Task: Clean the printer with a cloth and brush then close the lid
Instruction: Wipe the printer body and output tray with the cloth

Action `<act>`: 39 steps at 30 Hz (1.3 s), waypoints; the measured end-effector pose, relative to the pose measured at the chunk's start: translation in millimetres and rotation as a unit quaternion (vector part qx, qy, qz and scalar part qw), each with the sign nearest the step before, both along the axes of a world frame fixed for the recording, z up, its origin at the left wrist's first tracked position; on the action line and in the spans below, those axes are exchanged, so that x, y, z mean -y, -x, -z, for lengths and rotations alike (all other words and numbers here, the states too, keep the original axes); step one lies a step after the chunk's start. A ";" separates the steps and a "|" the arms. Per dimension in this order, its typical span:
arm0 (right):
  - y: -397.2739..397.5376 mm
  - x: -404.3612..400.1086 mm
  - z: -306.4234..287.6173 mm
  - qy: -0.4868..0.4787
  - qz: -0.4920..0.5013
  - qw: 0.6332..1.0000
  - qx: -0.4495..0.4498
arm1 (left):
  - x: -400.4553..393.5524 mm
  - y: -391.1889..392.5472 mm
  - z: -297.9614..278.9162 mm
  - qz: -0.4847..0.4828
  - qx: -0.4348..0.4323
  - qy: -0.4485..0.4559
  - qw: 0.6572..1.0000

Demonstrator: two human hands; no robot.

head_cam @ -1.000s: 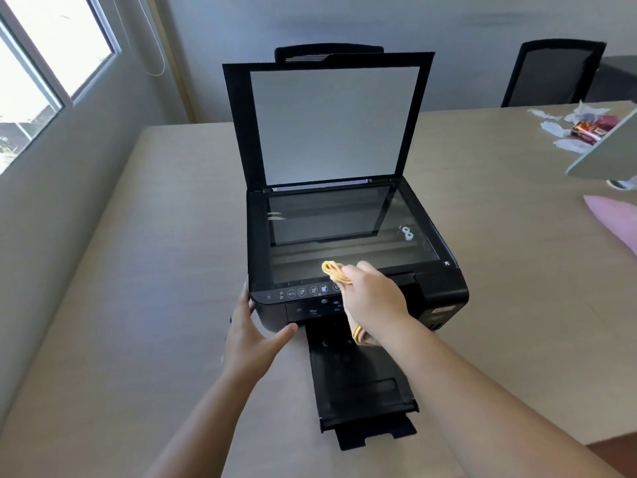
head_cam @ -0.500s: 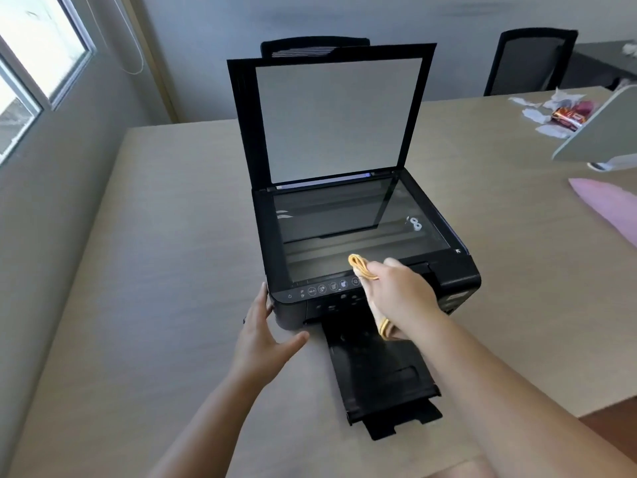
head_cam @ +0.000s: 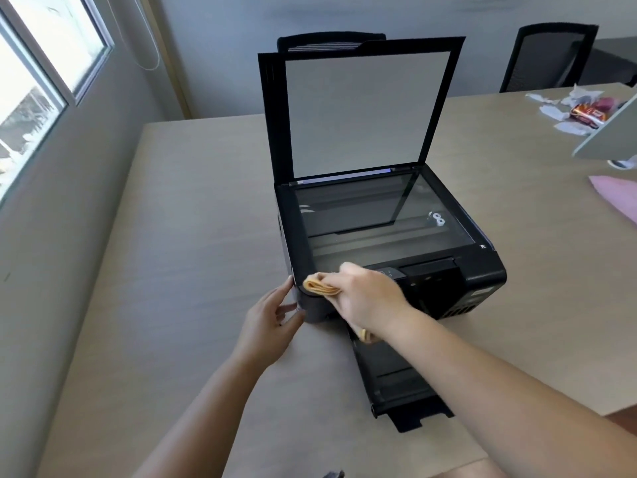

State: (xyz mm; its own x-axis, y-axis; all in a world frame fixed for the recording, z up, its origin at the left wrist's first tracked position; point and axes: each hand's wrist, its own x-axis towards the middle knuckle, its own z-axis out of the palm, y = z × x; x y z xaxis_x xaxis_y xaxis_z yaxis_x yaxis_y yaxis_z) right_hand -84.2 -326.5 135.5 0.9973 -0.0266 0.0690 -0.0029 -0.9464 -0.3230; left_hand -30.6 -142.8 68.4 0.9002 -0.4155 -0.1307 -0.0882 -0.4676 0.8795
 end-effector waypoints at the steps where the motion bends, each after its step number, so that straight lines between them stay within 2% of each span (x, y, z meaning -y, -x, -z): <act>1: 4.7 8.0 -1.6 -0.006 0.025 1.000 0.004 | 0.2 -0.9 -1.9 -0.001 -0.001 0.005 1.000; 5: -5.7 -1.9 7.1 -0.007 0.088 0.994 0.060 | 1.1 -1.2 -3.5 -0.004 0.010 0.002 1.000; 9: -16.7 -48.1 22.2 -0.009 0.016 0.998 0.067 | 2.3 0.0 -3.0 -0.004 0.035 -0.009 0.999; 12: -4.5 -39.8 24.5 -0.005 -0.016 0.998 0.066 | 0.7 -3.9 -2.9 -0.006 0.055 -0.017 0.998; 14: 13.9 -12.3 22.7 -0.014 0.050 0.995 0.088 | -1.6 -7.4 -3.7 0.000 0.045 -0.016 0.999; 17: 39.3 40.8 19.4 -0.046 0.208 0.973 0.089 | -2.0 -13.0 -7.6 -0.007 0.051 -0.005 0.999; 20: 36.7 54.5 17.3 -0.059 0.263 0.959 0.084 | 1.3 -20.8 -12.4 -0.033 0.047 0.017 0.998; 22: 22.0 27.8 19.3 -0.045 0.241 0.965 0.095 | 3.1 -27.1 -14.7 -0.052 0.049 0.031 0.997; 27: -0.4 -55.8 36.2 -0.019 0.078 0.988 0.133 | 7.7 -37.4 -17.3 -0.081 0.028 0.049 0.995; 29: 4.5 -54.5 37.5 -0.029 0.041 0.991 0.125 | 7.5 -37.7 -17.4 -0.083 0.009 0.058 0.995; 31: 21.8 -37.8 32.0 -0.084 0.029 0.990 0.108 | 5.0 -34.1 -17.3 -0.077 0.020 0.059 0.995; 33: 46.4 -17.8 28.1 -0.189 0.059 0.976 0.092 | 4.1 -29.2 -16.9 -0.072 0.074 0.056 0.993; 36: 78.3 2.7 20.0 -0.312 0.173 0.926 0.121 | 12.4 -25.5 -16.9 -0.048 0.166 0.048 0.984; 37: 85.6 6.2 17.9 -0.366 0.206 0.898 0.130 | 17.0 -25.2 -16.9 -0.038 0.183 0.042 0.981; 39: 92.9 11.9 13.9 -0.486 0.274 0.817 0.149 | 26.5 -28.1 -17.6 -0.030 0.200 0.037 0.979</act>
State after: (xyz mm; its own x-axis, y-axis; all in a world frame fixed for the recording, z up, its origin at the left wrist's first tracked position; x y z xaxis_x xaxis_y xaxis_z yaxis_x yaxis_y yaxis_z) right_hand -177.1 -338.4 121.6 0.7606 -0.6491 -0.0126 -0.1240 -0.1262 -0.9842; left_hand -2.5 -169.3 86.1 0.8964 -0.3546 0.2661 -0.4067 -0.4189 0.8119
